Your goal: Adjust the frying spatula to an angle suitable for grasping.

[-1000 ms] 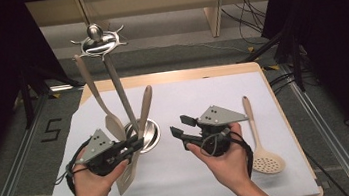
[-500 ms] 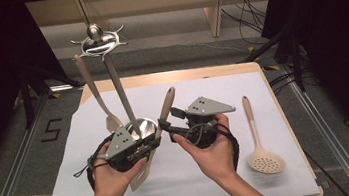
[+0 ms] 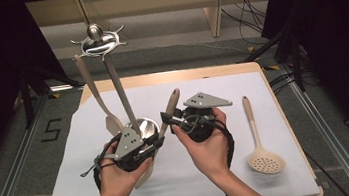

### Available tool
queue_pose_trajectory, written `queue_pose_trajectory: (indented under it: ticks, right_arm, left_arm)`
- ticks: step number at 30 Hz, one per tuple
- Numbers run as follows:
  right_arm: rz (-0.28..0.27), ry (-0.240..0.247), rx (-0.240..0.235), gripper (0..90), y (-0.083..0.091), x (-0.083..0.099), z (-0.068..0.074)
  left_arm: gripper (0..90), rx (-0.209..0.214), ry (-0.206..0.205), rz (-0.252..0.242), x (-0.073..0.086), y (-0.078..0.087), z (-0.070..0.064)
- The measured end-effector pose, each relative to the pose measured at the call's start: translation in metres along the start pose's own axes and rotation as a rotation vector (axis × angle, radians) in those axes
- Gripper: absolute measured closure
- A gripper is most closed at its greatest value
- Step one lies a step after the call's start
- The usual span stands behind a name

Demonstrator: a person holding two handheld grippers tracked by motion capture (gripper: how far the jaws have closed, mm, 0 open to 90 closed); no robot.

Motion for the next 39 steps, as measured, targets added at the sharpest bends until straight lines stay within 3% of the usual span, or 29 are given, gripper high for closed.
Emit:
queue_pose_trajectory:
  ticks: [2,6,8,9,10,13,16,18,22,25,27,28,32,36,37,39]
  right_arm:
    - [-0.001,-0.009,-0.011,69.3,0.001,0.0,0.0]
    - [-0.012,-0.088,-0.072,74.1,0.005,-0.005,0.003]
    - [-0.009,-0.036,-0.09,74.4,0.007,-0.008,0.004]
    - [-0.003,-0.023,-0.105,74.5,0.008,-0.009,0.006]
    - [-0.006,0.026,-0.131,74.5,0.011,-0.012,0.006]
    - [-0.02,0.109,-0.216,74.6,0.015,-0.017,0.003]
    - [-0.005,0.126,-0.319,74.8,0.019,-0.017,-0.001]
    - [0.022,0.116,-0.392,74.8,0.022,-0.014,-0.001]
    - [0.021,0.121,-0.468,74.8,0.025,-0.008,-0.003]
    - [0.015,0.113,-0.519,74.8,0.026,-0.004,0.001]
    - [0.012,0.122,-0.544,74.8,0.026,-0.004,0.002]
    - [0.027,0.099,-0.536,74.8,0.028,-0.003,0.004]
    - [0.003,0.128,-0.566,74.7,0.027,-0.004,0.007]
    - [0.009,0.093,-0.595,74.7,0.028,-0.004,0.01]
    - [0.01,0.085,-0.6,74.7,0.029,-0.004,0.011]
    - [0.003,0.073,-0.614,74.7,0.028,-0.004,0.012]
  left_arm:
    - [77.7,-0.001,-0.006,0.005,0.0,0.0,0.0]
    - [77.4,0.023,-0.03,0.004,-0.003,0.0,-0.001]
    - [75.5,0.057,-0.014,-0.006,-0.005,-0.001,0.0]
    - [73.0,0.108,0.001,-0.021,-0.009,0.001,0.003]
    - [64.3,0.144,0.018,-0.025,-0.011,0.002,0.005]
    - [52.1,0.237,0.067,-0.043,-0.017,0.009,0.01]
    - [47.9,0.326,0.126,-0.049,-0.019,0.014,0.013]
    - [47.5,0.375,0.139,-0.048,-0.021,0.016,0.012]
    - [47.3,0.474,0.17,-0.039,-0.022,0.013,0.005]
    - [49.5,0.493,0.196,-0.017,-0.021,0.01,-0.002]
    - [51.1,0.528,0.177,-0.026,-0.021,0.007,-0.004]
    - [52.7,0.527,0.176,-0.022,-0.021,0.007,-0.005]
    - [60.8,0.561,0.183,-0.034,-0.023,0.005,-0.008]
    - [71.3,0.541,0.205,-0.034,-0.024,0.007,-0.006]
    - [75.0,0.536,0.228,-0.03,-0.024,0.008,-0.006]
    - [75.5,0.529,0.226,-0.035,-0.025,0.01,-0.006]
Point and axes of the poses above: each handheld gripper's, and its own axes: y roughly backward along the jaws, x roughly out of its underside, z roughly to its left, the point moved 5 cm from there along -y, roughly forward along the jaws, and after that the axes turned 11 degrees about -z, right-handed, at the moved point
